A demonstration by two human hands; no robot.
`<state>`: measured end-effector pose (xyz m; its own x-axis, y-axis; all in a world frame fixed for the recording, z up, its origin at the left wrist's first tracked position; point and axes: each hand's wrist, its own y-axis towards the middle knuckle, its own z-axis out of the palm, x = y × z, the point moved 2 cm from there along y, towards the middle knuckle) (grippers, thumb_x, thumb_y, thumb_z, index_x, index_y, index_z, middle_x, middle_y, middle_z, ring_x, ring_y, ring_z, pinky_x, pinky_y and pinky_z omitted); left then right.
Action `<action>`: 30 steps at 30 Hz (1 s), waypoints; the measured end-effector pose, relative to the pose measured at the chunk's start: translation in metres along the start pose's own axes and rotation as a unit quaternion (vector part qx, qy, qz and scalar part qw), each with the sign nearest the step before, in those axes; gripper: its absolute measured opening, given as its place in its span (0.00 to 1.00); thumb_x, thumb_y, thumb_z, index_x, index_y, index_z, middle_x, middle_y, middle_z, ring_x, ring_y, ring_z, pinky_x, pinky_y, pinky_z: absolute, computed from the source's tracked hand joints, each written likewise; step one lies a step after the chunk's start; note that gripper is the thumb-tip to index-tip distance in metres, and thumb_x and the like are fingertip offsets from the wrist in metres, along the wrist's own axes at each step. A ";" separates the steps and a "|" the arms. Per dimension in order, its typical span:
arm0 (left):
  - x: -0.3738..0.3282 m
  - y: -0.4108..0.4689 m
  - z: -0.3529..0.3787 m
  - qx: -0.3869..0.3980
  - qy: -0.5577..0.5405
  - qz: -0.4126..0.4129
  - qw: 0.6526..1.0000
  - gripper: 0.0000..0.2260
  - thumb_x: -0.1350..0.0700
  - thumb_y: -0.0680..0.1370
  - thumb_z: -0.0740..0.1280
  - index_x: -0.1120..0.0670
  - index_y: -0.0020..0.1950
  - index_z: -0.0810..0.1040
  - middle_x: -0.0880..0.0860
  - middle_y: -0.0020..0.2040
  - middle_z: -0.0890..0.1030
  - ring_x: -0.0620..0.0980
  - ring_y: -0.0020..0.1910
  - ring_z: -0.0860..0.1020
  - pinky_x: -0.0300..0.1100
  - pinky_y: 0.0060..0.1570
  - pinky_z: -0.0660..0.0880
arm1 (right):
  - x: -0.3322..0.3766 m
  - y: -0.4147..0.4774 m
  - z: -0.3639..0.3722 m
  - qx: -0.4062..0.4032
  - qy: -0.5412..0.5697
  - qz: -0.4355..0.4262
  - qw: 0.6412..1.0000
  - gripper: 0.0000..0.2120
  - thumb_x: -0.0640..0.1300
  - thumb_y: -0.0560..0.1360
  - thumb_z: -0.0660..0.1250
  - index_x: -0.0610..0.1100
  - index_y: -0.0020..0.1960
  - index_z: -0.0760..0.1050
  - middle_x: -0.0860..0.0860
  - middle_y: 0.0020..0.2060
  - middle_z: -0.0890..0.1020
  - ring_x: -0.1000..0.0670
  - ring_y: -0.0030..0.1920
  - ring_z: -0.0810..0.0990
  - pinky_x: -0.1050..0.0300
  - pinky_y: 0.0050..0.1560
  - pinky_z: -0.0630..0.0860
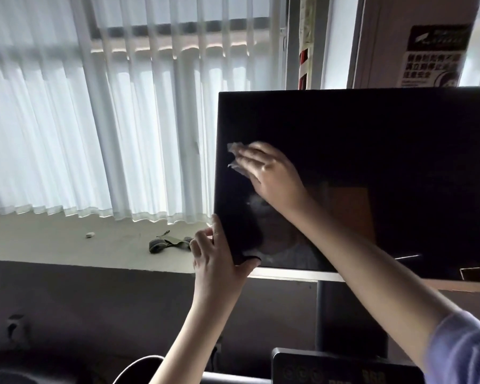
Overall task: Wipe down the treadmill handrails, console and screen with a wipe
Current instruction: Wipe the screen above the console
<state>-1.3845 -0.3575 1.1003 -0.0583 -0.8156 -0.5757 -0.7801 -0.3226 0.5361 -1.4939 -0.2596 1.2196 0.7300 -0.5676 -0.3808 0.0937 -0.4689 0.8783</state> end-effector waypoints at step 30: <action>0.004 0.001 0.011 -0.105 0.115 0.130 0.979 0.45 0.48 0.61 0.81 0.64 0.72 0.67 0.62 0.70 0.67 0.59 0.64 0.63 0.59 0.59 0.72 | -0.028 0.044 0.011 -0.079 -0.048 0.034 0.995 0.10 0.42 0.74 0.71 0.36 0.50 0.83 0.45 0.50 0.85 0.48 0.49 0.83 0.55 0.46 0.82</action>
<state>-1.3929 -0.3556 1.0917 -0.0765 -0.9620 -0.2620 -0.6108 -0.1625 0.7749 -1.5175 -0.2722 1.2661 0.6712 -0.6595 -0.3383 0.1575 -0.3191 0.9346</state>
